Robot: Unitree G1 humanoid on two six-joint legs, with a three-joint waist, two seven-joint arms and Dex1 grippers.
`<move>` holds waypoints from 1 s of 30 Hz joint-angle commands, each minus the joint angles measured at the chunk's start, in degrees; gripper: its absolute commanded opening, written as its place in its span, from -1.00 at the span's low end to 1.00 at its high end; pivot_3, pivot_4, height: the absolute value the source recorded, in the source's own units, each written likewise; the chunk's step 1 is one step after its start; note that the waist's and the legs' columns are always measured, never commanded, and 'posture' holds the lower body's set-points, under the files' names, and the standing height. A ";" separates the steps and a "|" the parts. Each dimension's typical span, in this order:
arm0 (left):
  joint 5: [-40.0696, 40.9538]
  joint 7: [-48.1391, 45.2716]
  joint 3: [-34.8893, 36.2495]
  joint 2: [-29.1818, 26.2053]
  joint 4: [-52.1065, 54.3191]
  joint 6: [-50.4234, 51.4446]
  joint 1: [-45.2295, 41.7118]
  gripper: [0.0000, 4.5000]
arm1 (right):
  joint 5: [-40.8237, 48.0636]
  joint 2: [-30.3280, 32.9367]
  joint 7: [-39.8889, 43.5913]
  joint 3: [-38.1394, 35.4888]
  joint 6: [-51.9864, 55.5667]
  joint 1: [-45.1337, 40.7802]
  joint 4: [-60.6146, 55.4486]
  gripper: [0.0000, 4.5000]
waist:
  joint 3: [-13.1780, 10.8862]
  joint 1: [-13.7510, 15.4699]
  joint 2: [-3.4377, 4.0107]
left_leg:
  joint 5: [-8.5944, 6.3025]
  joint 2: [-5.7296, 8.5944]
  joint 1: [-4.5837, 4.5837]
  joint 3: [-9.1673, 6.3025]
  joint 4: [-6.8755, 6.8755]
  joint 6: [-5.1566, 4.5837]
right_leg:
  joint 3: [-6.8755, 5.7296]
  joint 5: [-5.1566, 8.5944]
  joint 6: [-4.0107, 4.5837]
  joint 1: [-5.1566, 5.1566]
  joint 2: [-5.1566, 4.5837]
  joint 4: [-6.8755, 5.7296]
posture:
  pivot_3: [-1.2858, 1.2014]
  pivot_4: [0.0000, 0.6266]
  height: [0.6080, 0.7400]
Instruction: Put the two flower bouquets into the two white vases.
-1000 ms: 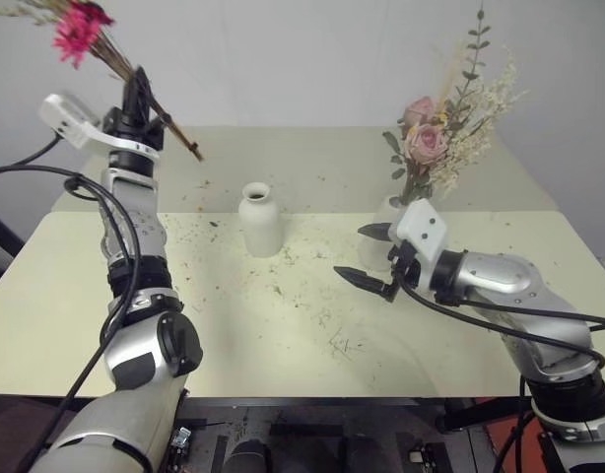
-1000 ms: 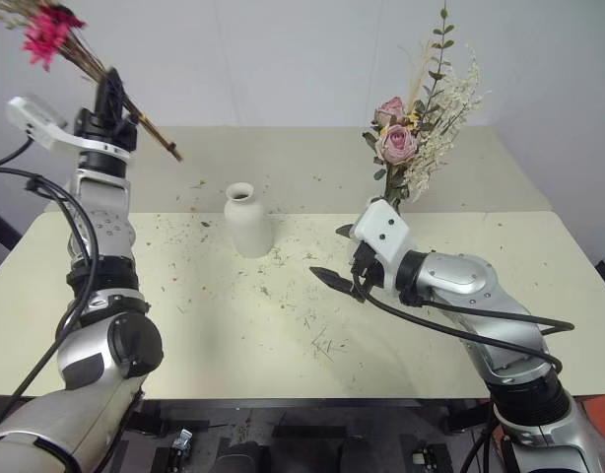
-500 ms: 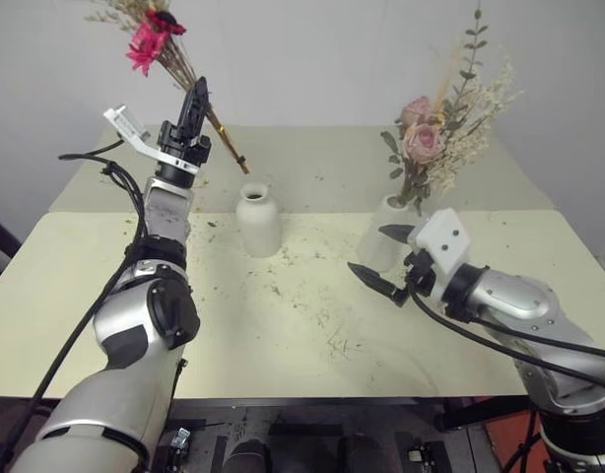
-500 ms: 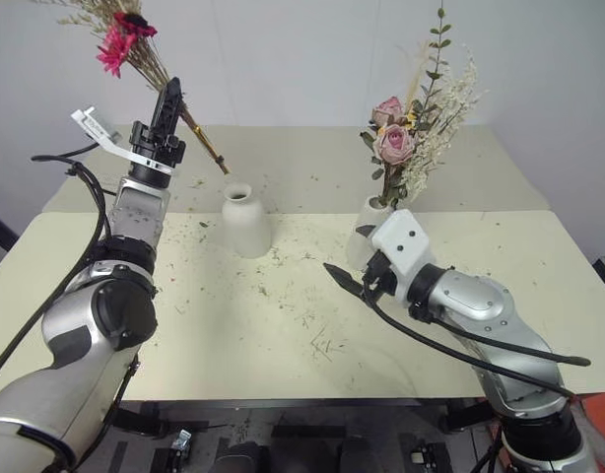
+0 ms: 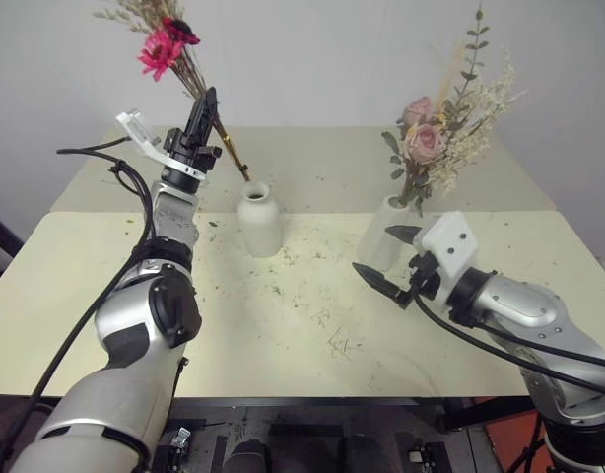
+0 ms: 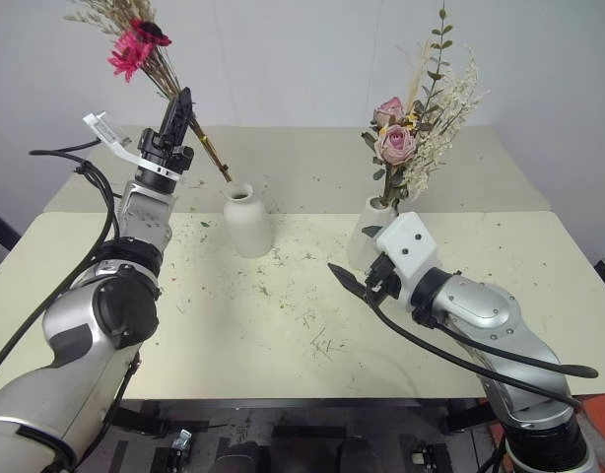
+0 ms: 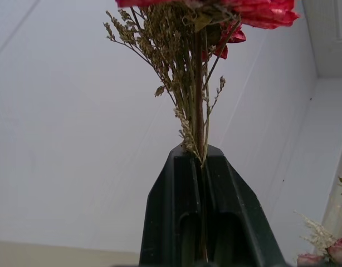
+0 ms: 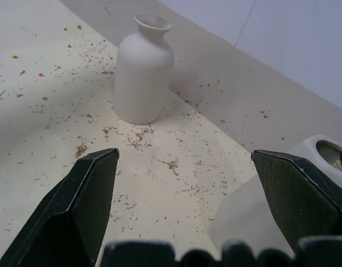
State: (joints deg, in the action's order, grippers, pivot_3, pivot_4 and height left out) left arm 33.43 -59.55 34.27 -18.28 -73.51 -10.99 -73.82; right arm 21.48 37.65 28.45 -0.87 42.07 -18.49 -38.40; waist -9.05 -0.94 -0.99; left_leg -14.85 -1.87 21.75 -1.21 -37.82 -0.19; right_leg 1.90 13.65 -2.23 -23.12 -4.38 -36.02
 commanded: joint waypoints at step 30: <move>-12.48 4.55 -5.49 2.76 -0.95 -12.59 3.31 -0.98 | -1.52 1.00 -1.90 -3.26 0.57 2.61 -3.82 1.00 | 0.00 0.05 0.00 | 0.00 0.00 -0.02 0.00 0.00 0.00 | 0.00 0.00 0.00 0.00 0.01 -0.03 | 0.03 -0.52 1.00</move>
State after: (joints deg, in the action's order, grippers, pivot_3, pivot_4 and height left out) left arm 21.18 -55.15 28.99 -15.31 -75.19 -21.55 -69.77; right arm 20.76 38.06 26.93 -3.01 43.67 -15.71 -40.38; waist -9.05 -0.90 -0.98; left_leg -14.85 -1.87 21.74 -1.21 -37.83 -0.19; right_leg 1.90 13.65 -2.23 -23.12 -4.37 -36.05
